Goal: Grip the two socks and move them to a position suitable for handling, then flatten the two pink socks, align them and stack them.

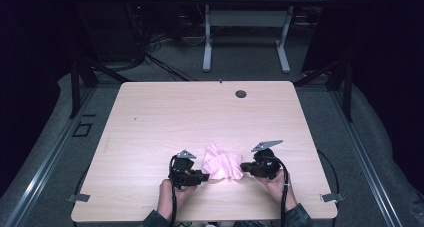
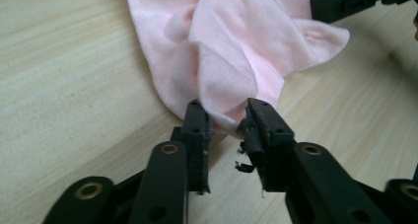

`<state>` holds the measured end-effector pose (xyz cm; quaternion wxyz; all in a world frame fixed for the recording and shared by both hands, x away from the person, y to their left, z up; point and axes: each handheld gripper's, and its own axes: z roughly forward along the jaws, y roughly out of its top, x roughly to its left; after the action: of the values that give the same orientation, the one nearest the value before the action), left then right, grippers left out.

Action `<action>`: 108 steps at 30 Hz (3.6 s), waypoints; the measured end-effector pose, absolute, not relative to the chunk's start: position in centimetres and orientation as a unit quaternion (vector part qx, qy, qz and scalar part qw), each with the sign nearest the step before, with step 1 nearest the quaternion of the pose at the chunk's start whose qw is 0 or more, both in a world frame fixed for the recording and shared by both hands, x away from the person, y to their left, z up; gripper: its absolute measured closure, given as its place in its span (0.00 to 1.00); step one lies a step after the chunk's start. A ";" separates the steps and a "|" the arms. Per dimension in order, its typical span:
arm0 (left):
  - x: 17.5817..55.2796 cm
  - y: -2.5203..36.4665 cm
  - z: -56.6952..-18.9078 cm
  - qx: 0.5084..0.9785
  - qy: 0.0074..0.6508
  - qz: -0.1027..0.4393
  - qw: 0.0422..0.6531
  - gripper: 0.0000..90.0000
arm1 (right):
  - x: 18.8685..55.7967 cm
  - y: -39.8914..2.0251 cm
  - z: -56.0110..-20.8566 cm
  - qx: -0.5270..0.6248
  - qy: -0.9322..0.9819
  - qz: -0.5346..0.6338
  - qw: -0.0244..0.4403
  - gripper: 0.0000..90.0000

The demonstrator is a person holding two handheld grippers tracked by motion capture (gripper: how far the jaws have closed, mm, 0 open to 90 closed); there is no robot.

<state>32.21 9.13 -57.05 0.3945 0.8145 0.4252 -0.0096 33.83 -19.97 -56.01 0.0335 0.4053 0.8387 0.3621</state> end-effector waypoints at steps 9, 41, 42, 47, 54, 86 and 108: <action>30.7 10.5 -55.6 0.809 0.416 -0.024 0.413 0.97 | 31.4 -21.2 -54.1 0.406 0.834 0.373 0.024 0.96; 33.0 10.6 -55.5 0.820 0.445 0.004 0.360 0.43 | 34.3 -19.5 -53.8 0.391 0.843 0.366 0.056 0.58; 33.3 10.3 -55.6 0.820 0.446 0.005 0.358 0.43 | 34.7 -19.0 -54.0 0.390 0.844 0.365 0.059 0.59; 34.3 9.4 -56.2 0.823 0.451 0.013 0.344 0.48 | 35.9 -17.1 -54.9 0.377 0.853 0.354 0.063 0.59; 34.9 8.8 -56.3 0.831 0.447 0.023 0.330 0.59 | 36.8 -15.3 -55.6 0.359 0.869 0.330 0.081 0.56; 34.8 7.4 -53.5 0.859 0.378 0.075 0.336 0.97 | 34.8 -15.4 -53.5 0.330 0.868 0.297 0.224 0.98; 35.7 8.7 -54.8 0.863 0.407 0.075 0.290 0.58 | 36.0 -20.9 -53.6 0.392 0.850 0.339 0.095 0.61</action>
<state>35.71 8.69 -54.81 0.2903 0.8626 0.4075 0.0748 36.03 -20.93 -53.64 0.0954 0.3920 0.8500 0.3388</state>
